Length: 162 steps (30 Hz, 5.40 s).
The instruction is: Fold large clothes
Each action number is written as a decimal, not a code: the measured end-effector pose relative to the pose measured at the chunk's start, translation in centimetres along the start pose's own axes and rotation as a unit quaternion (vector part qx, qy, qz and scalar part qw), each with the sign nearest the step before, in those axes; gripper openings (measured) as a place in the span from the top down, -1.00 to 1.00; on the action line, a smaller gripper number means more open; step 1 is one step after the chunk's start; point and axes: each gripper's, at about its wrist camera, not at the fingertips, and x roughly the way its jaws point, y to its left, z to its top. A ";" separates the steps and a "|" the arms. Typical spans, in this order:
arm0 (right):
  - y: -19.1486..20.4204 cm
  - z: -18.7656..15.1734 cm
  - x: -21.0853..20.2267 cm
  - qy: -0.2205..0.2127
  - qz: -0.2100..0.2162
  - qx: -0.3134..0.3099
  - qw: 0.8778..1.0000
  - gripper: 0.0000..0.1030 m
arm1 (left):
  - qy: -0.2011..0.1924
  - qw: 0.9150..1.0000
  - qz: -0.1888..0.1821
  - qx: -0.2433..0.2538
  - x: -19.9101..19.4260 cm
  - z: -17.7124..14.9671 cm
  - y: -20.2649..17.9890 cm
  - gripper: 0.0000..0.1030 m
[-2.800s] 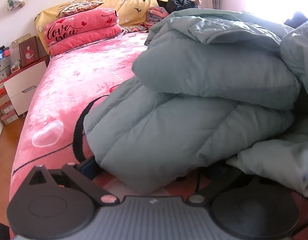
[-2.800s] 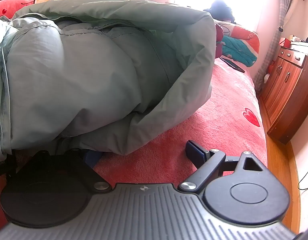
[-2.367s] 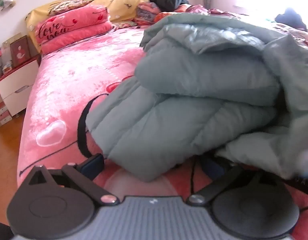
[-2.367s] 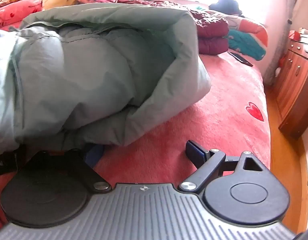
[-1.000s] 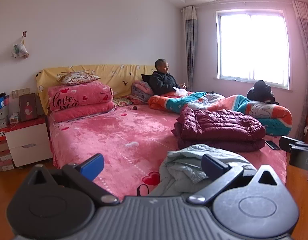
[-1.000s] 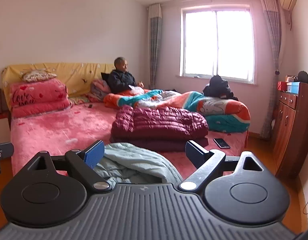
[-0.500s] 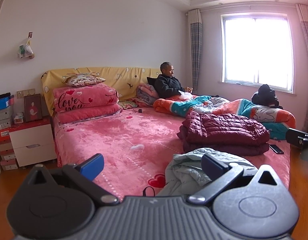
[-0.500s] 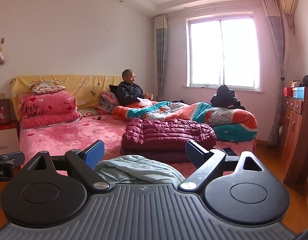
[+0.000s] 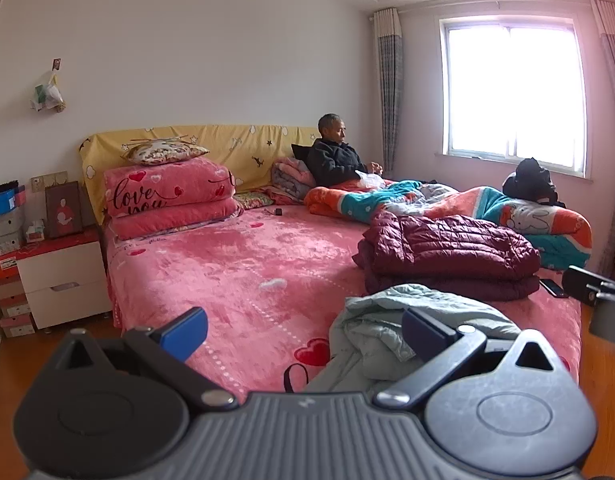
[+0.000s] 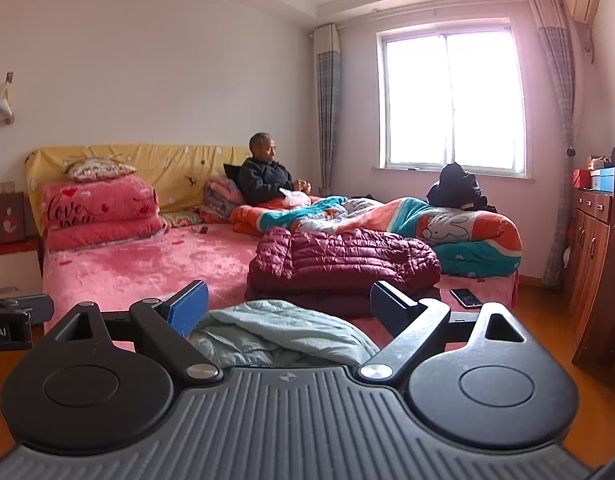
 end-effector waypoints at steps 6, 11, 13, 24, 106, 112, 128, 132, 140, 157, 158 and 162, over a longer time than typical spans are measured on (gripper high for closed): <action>-0.2 -0.2 0.1 0.013 -0.001 0.001 1.000 -1.00 | 0.011 1.000 -0.005 0.004 0.7 -0.3 -0.4 -0.99; -0.5 -0.3 0.1 0.022 -0.005 0.009 1.000 -1.00 | 0.023 1.000 -0.009 0.011 1.4 -0.8 -0.9 -0.99; -0.5 -0.5 0.2 0.027 -0.009 0.010 1.000 -1.00 | 0.027 1.000 -0.010 0.013 1.6 -1.0 -0.9 -0.99; -0.6 -1.6 1.1 0.052 -0.016 0.022 0.998 -1.00 | 0.054 0.998 -0.022 0.024 3.7 -2.1 -2.2 -0.99; -2.9 -4.0 8.6 0.098 -0.008 0.148 0.984 0.77 | 0.132 0.976 -0.172 -0.034 17.5 -7.8 -10.1 0.87; -1.7 -2.7 6.4 0.113 0.032 0.173 0.978 0.77 | 0.108 0.978 -0.166 -0.063 16.0 -6.0 -7.1 0.87; -1.5 -3.5 -2.7 0.213 0.103 0.243 0.941 0.76 | 0.123 0.969 -0.202 -0.073 8.1 -5.9 -1.6 0.88; -1.2 -4.2 -4.0 0.254 0.093 0.227 0.936 0.57 | 0.143 0.962 -0.222 -0.071 6.2 -7.3 -1.2 0.88; -0.6 -2.9 -4.8 0.266 0.059 0.196 0.942 -0.59 | 0.182 0.946 -0.261 -0.067 5.5 -9.9 -1.3 0.88; 11.0 0.2 7.5 0.219 0.158 0.005 0.963 -1.00 | 0.231 0.925 -0.287 -0.093 6.6 -12.2 -0.6 0.88; 12.3 0.0 9.2 0.225 0.170 -0.014 0.959 -1.00 | 0.232 0.925 -0.286 -0.095 6.7 -12.2 -0.5 0.88; 16.5 -1.1 15.2 0.226 0.200 -0.087 0.949 -1.00 | 0.234 0.924 -0.284 -0.101 6.8 -12.3 -0.3 0.88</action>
